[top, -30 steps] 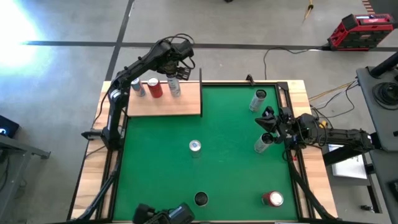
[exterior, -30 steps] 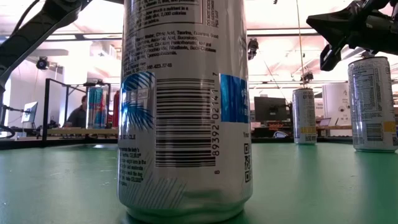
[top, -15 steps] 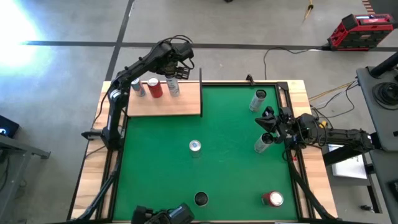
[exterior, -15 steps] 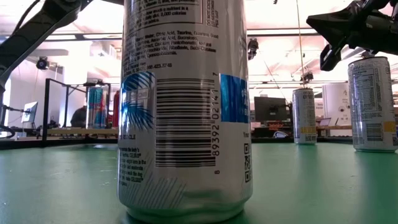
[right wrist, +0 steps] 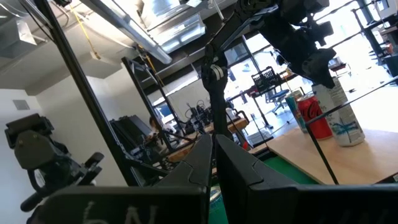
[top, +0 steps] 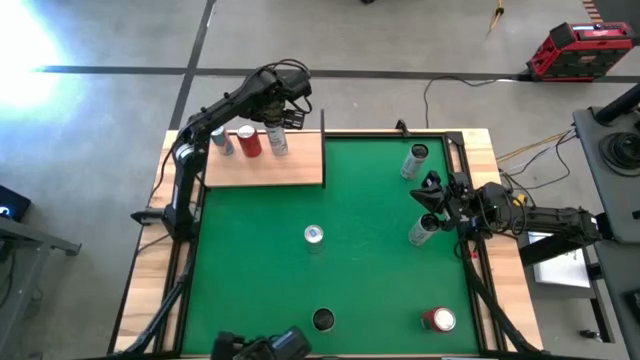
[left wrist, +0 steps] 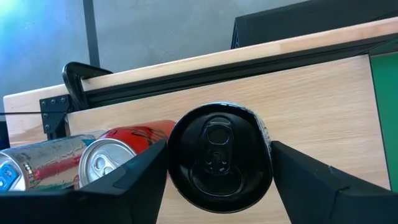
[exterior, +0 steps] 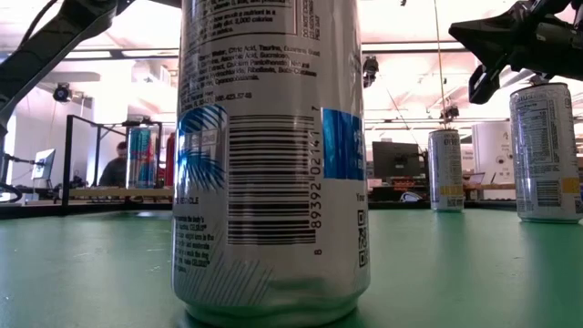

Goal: Place canned beverage on shelf
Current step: Put the white blue soda can on the shelf, then put the blue soda can on the shelf aligned with the other blue soda can

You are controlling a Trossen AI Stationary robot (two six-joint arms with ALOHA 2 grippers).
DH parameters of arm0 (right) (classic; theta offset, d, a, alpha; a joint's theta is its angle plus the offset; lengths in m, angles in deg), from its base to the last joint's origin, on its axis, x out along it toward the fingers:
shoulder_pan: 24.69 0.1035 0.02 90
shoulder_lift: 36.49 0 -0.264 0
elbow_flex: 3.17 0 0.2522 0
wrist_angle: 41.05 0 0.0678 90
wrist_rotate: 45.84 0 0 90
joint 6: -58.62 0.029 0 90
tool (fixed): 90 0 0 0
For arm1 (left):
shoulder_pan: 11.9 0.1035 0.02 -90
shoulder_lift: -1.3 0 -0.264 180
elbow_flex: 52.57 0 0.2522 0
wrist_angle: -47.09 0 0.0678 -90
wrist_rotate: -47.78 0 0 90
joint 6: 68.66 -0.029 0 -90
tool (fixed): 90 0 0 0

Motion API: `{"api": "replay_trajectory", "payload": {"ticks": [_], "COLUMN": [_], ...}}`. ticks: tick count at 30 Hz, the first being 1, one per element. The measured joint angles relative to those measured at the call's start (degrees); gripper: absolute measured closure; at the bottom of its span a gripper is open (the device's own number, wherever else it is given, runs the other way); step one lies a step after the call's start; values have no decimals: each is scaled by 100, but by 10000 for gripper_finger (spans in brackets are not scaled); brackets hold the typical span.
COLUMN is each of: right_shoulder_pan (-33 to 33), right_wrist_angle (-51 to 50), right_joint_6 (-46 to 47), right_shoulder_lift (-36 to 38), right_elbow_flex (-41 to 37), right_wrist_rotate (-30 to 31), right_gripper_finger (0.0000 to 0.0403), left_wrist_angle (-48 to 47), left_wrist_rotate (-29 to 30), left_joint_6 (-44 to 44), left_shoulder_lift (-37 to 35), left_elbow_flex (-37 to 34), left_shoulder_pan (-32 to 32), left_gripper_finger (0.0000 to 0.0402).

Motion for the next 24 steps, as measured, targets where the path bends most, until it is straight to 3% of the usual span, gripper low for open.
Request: {"api": "replay_trajectory", "payload": {"ticks": [15, 24], "right_shoulder_pan": [-1, 0], "right_wrist_angle": [0, 0], "right_joint_6": [2, 2], "right_shoulder_lift": [1, -1], "right_elbow_flex": [1, -1], "right_wrist_rotate": [0, 1], "right_gripper_finger": [390, 390], "left_wrist_angle": [-9, -7], "left_wrist_rotate": [-31, -34], "left_joint_6": [-18, -190], "left_shoulder_lift": [-273, -899], "left_elbow_flex": [-4, -4], "left_shoulder_pan": [-77, -428], "left_gripper_finger": [34, 7]}}
